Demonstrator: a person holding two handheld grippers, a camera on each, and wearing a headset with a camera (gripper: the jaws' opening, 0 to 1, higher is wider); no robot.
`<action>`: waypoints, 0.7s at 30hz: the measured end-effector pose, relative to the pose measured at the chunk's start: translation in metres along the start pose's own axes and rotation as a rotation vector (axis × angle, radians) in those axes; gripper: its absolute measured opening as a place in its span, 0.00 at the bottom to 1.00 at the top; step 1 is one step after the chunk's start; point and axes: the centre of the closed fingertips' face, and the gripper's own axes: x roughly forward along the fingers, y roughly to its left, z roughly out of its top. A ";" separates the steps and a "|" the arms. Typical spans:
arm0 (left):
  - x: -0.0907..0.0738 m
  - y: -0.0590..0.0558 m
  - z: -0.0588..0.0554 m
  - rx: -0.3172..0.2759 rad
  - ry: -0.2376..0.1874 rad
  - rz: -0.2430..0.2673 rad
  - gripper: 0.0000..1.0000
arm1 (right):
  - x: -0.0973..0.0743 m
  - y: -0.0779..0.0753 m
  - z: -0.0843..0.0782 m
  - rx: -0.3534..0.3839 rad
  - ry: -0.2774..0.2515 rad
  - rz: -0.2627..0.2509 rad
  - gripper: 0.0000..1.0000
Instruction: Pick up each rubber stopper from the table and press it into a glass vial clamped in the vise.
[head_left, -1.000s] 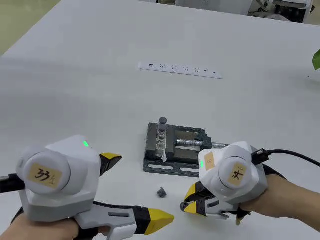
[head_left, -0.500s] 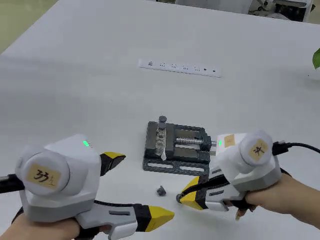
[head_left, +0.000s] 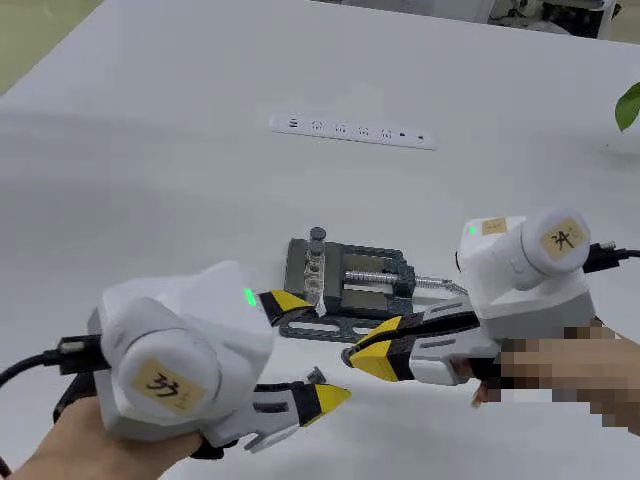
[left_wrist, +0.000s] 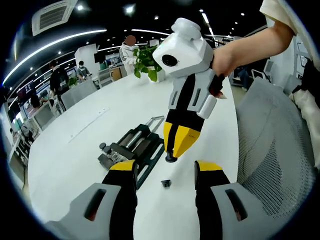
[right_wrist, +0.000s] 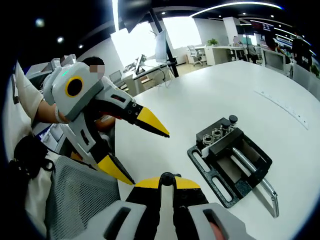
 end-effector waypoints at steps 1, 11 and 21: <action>0.002 -0.002 0.001 0.022 -0.001 -0.011 0.40 | 0.000 0.001 0.001 0.000 0.002 -0.002 0.03; 0.011 -0.008 0.001 0.112 0.030 -0.032 0.21 | -0.005 0.006 0.008 0.018 0.010 -0.016 0.03; 0.011 -0.009 0.003 0.147 0.025 -0.040 0.09 | -0.004 0.011 0.008 0.030 0.022 -0.009 0.03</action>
